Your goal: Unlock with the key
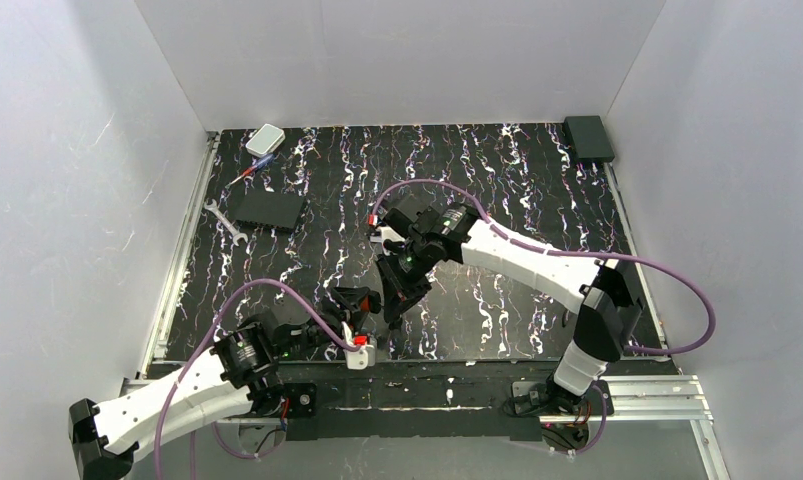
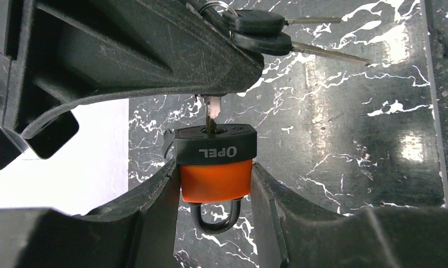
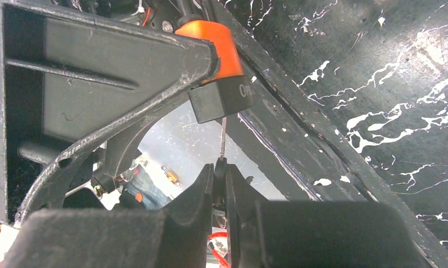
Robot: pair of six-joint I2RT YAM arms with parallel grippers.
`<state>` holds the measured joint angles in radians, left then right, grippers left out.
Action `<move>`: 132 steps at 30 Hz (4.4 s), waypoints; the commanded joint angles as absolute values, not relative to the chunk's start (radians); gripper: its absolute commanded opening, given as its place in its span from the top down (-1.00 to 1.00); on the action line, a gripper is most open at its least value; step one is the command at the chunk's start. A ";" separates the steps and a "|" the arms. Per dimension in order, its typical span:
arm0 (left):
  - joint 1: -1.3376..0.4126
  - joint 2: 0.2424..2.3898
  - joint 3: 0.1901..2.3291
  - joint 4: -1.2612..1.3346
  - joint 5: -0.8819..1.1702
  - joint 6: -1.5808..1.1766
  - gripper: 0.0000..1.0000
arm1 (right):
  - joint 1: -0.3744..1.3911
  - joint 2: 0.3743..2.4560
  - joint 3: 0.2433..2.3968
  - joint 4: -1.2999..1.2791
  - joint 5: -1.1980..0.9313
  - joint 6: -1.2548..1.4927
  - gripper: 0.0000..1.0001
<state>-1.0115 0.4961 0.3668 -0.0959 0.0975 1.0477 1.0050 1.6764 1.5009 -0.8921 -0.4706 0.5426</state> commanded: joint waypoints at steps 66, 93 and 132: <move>-1.046 0.458 0.401 0.044 0.380 1.048 1.00 | 1.011 1.781 1.660 -0.587 -0.349 0.262 0.50; -1.046 0.483 0.402 0.040 0.298 1.060 1.00 | 0.998 1.533 1.610 -0.838 -0.399 0.193 -0.15; -1.047 0.498 0.411 0.038 0.267 1.058 1.00 | 1.052 1.402 1.340 -0.742 -0.377 0.382 0.64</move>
<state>-1.0428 0.5121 0.3695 -0.0082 0.2695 1.0550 1.0443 1.4265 1.3380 -0.7731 -0.3939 0.3706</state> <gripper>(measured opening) 0.417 0.252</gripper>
